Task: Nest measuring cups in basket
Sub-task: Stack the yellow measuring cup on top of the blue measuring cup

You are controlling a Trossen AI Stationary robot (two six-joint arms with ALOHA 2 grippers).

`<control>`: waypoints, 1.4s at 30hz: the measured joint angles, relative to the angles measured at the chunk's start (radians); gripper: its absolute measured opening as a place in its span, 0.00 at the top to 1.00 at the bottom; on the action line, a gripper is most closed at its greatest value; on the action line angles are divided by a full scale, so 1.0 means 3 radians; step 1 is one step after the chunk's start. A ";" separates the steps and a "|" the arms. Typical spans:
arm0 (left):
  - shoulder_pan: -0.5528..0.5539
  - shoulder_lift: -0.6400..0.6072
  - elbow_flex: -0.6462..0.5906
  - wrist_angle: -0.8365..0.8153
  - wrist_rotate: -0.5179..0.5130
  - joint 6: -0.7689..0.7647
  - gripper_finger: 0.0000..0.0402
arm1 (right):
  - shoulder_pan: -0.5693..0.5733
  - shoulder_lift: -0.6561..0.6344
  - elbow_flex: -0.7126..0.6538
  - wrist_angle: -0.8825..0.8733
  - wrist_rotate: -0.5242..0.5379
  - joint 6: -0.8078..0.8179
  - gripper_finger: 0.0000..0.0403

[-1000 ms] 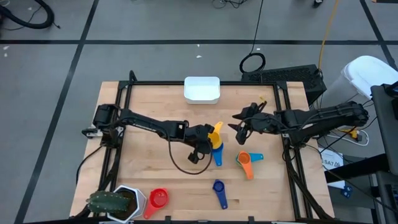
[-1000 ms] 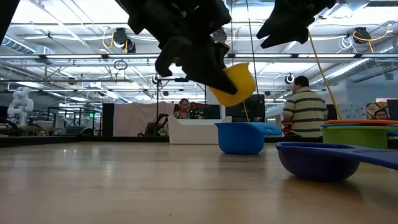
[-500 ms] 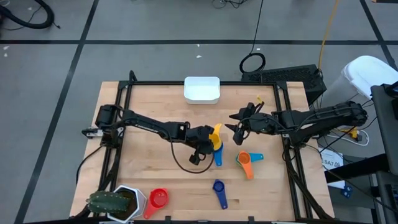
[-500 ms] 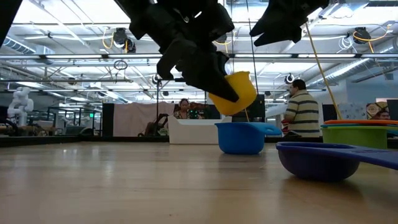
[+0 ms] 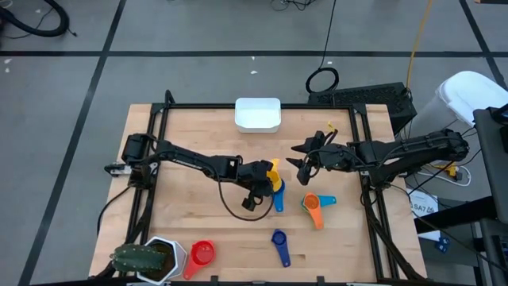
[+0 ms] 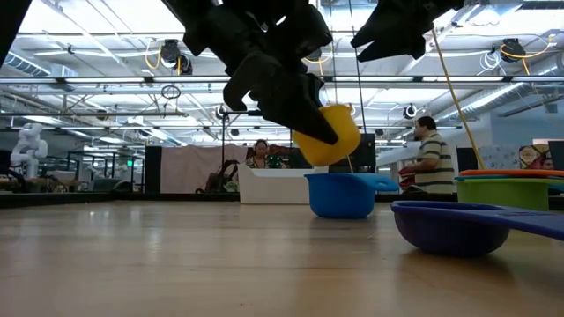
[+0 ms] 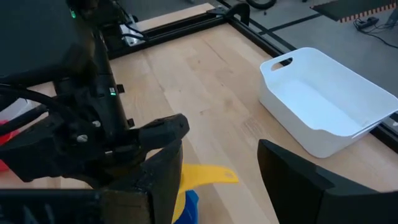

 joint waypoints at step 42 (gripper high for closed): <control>-0.0120 -0.0006 0.0000 -0.0181 -0.0123 -0.0527 0.57 | 0.0000 -0.0001 0.0000 -0.0025 -0.0029 0.0132 0.50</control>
